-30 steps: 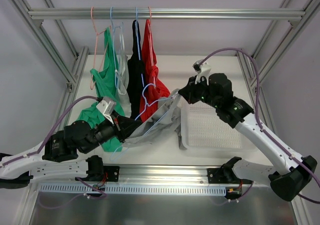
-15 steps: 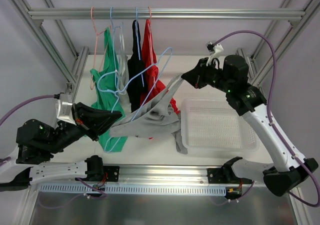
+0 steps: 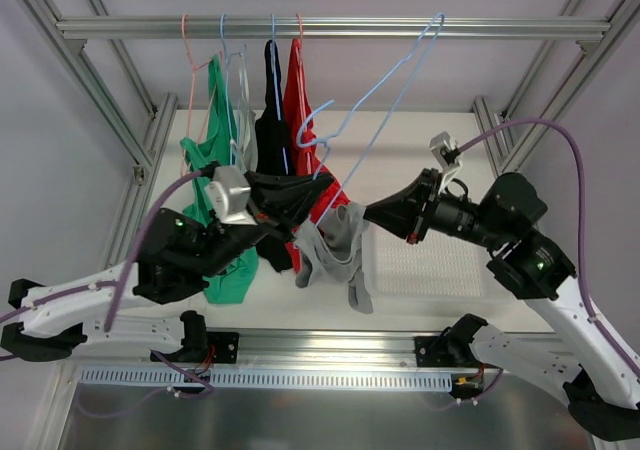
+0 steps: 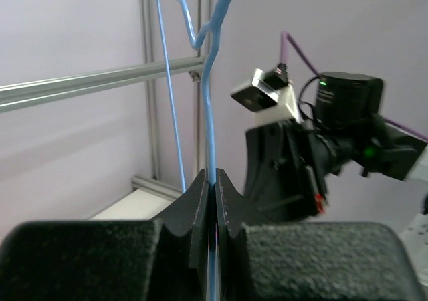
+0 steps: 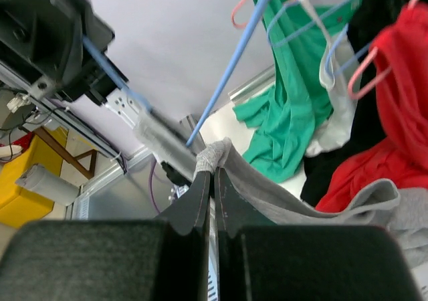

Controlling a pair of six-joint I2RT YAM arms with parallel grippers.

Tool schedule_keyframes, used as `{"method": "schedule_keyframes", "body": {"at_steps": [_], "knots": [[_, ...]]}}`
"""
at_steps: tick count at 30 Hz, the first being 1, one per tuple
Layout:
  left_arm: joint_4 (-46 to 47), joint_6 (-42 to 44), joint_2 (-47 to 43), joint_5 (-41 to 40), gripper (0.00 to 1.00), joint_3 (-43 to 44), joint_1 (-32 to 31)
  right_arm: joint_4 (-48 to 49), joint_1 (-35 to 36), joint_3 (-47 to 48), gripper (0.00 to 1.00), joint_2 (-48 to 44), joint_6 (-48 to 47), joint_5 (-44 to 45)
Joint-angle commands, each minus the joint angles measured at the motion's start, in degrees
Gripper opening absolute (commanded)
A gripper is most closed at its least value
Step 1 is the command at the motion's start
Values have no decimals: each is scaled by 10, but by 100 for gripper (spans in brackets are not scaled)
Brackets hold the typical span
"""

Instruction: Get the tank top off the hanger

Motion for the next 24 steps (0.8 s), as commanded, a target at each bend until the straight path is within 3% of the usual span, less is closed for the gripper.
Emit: {"method": "schedule_keyframes", "body": {"at_steps": [1,5,10,14,24], "knots": [[110,53,30,-53,0,37,-4,2,25,-79,0,-29,8,62],[155,73,48,-118,0,14,-4,52,90,-197,0,-29,31,83],[277,108,61,-128,0,-34,-3,113,124,-298,0,-1,51,164],[406,183,98,-98,0,-76,-2,146,132,-325,0,13,63,193],[506,298,185,-112,0,-68,6,147,160,-325,0,21,57,200]]}}
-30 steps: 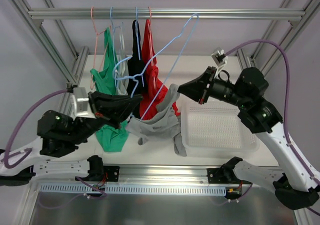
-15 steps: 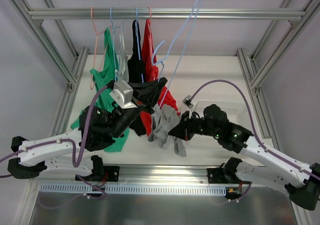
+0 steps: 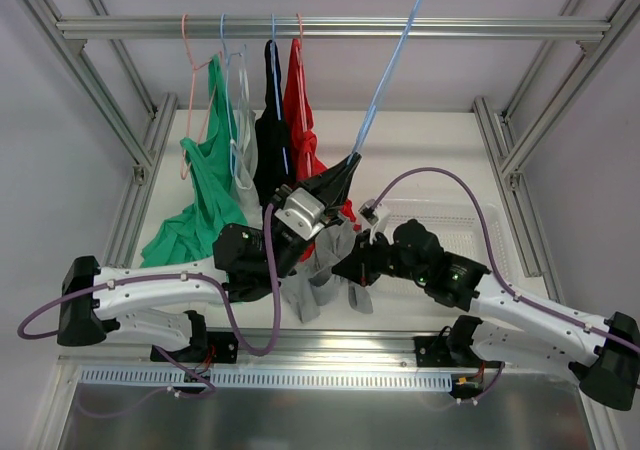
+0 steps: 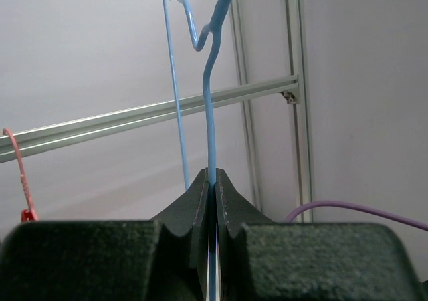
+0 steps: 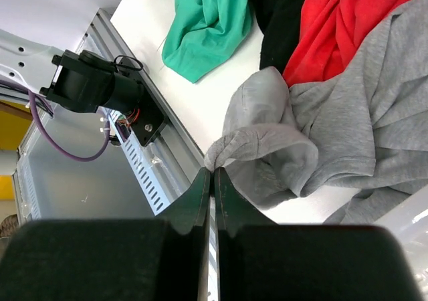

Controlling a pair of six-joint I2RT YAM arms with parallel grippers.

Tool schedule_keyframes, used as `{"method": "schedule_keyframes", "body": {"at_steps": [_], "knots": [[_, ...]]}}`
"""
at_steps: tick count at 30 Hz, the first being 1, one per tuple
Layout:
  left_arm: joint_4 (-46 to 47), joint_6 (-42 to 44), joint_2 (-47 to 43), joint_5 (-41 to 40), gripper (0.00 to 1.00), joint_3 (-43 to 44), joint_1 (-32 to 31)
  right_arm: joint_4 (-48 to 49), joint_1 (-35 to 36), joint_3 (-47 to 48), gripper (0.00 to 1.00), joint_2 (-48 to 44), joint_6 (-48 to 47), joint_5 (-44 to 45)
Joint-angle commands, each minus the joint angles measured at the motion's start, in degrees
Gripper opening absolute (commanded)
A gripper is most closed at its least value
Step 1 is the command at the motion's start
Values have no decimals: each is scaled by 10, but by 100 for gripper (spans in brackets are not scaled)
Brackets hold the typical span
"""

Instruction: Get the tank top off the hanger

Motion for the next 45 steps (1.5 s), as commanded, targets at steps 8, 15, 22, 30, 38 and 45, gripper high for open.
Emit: {"method": "schedule_keyframes", "body": {"at_steps": [8,15,22,30,38,45], "knots": [[-208,-176,-75,-182,0,51,4,10,8,9,72,0,-6,71],[-506,-390,-91,-256,0,126,4,-124,8,71,99,-71,-46,167],[-633,-417,5,-287,0,271,4,-154,9,74,100,-118,-36,179],[-779,-506,111,-243,0,400,58,-168,9,76,99,-136,-34,180],[-787,-460,241,-132,0,594,156,-168,8,78,100,-140,-38,184],[-788,-509,308,-35,0,643,266,-168,8,71,99,-140,-40,189]]}}
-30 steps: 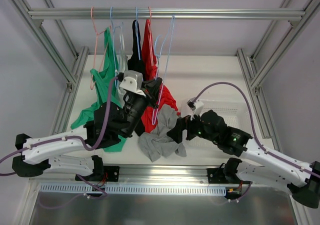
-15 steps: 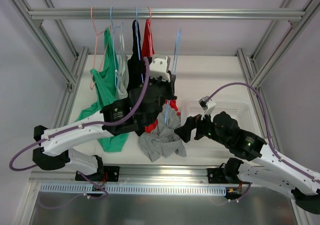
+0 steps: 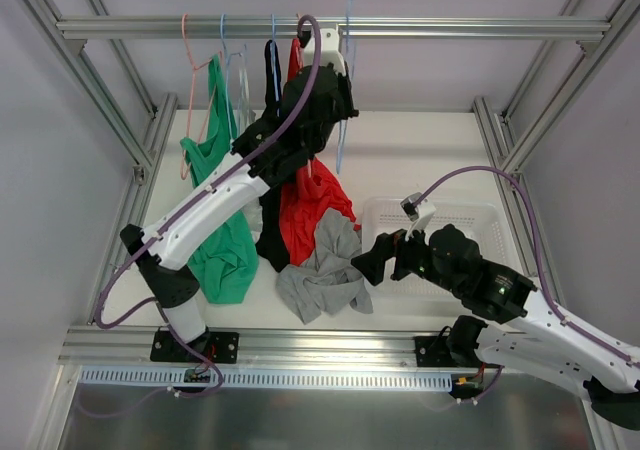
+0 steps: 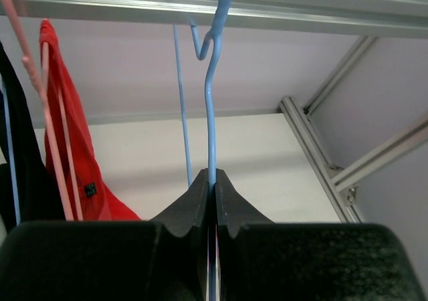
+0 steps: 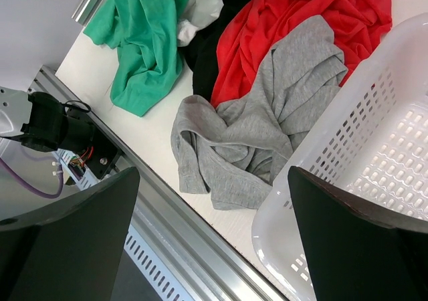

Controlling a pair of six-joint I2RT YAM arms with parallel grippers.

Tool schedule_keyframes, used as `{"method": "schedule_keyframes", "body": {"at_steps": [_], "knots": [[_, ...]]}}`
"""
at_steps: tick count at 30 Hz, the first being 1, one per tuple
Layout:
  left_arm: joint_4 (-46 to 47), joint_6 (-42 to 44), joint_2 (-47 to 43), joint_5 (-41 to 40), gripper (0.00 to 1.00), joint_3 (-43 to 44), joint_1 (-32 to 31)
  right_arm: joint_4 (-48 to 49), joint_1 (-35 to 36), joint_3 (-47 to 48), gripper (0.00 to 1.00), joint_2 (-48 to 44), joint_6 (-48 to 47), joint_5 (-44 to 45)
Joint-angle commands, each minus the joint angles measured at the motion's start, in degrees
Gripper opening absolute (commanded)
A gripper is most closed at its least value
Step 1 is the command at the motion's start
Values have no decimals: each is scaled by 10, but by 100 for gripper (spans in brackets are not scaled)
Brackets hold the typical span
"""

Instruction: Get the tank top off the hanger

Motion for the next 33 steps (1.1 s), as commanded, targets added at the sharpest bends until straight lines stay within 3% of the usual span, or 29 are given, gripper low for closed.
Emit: {"method": "schedule_keyframes", "body": {"at_steps": [1,5,11,18,21,22,24,26,30,33], "knots": [[5,-34,22,77,0,37,53,10,2,16,99,-4,-10,16],[5,-31,54,103,0,51,76,10,3,15,100,-2,-15,15],[4,-51,49,112,0,1,79,11,3,16,99,29,-32,10],[5,-75,-29,127,3,-68,78,11,2,47,99,111,-89,-41],[4,-69,-57,139,24,-72,77,16,2,52,100,140,-94,-52],[5,-68,-63,144,46,-73,77,21,2,52,99,145,-96,-56],[5,-55,-87,147,62,-75,66,28,2,51,99,159,-101,-61],[6,-37,-114,138,98,-75,46,29,2,54,99,183,-118,-61],[6,11,-162,76,99,-78,1,28,3,71,100,242,-147,-84],[7,43,-213,-24,99,-119,-30,19,3,99,99,300,-167,-93]]}}
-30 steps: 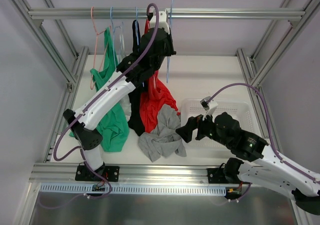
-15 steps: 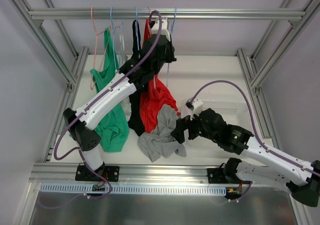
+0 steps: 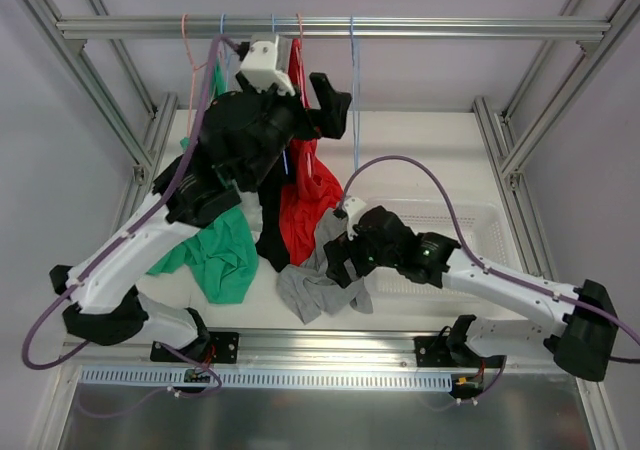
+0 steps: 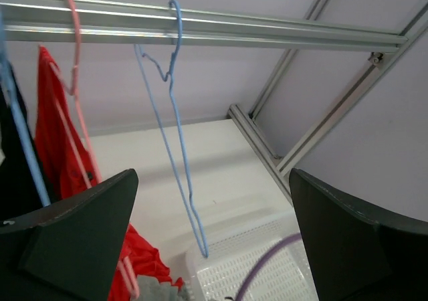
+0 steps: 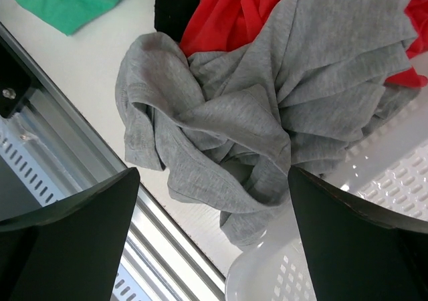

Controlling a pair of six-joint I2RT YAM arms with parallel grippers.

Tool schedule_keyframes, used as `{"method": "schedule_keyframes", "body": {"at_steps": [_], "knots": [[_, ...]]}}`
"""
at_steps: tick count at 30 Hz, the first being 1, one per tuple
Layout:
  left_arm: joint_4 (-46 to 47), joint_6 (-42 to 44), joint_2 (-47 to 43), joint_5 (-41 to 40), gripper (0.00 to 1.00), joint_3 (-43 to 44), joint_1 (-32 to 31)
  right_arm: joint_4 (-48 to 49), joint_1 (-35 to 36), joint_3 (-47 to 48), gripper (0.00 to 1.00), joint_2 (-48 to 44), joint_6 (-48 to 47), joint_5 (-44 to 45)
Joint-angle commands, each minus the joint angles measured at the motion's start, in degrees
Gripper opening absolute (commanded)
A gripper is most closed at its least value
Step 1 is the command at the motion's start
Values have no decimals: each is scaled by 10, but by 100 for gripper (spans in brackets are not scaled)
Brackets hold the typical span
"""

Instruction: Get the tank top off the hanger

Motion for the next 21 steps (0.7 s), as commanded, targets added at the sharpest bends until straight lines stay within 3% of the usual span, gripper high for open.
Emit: {"method": "schedule_keyframes", "body": {"at_steps": [1,10,15,16,17,19,21], "knots": [[6,50,-88,-114,99,-48,-21,9,4,57,100,52,-42,-19],[0,37,-338,-179,99,-351,-26,-33,43,131,99,239,-16,39],[-27,31,-454,-189,99,-434,-26,-28,76,121,97,318,12,62],[-39,31,-479,-193,99,-448,-26,-18,83,120,92,338,14,56],[-45,33,-488,-197,99,-452,-26,-13,85,118,80,345,16,50],[-62,32,-499,-200,99,-452,-26,-1,91,112,64,349,28,49],[-91,23,-500,-195,99,-447,-26,4,94,111,34,343,32,55]]}}
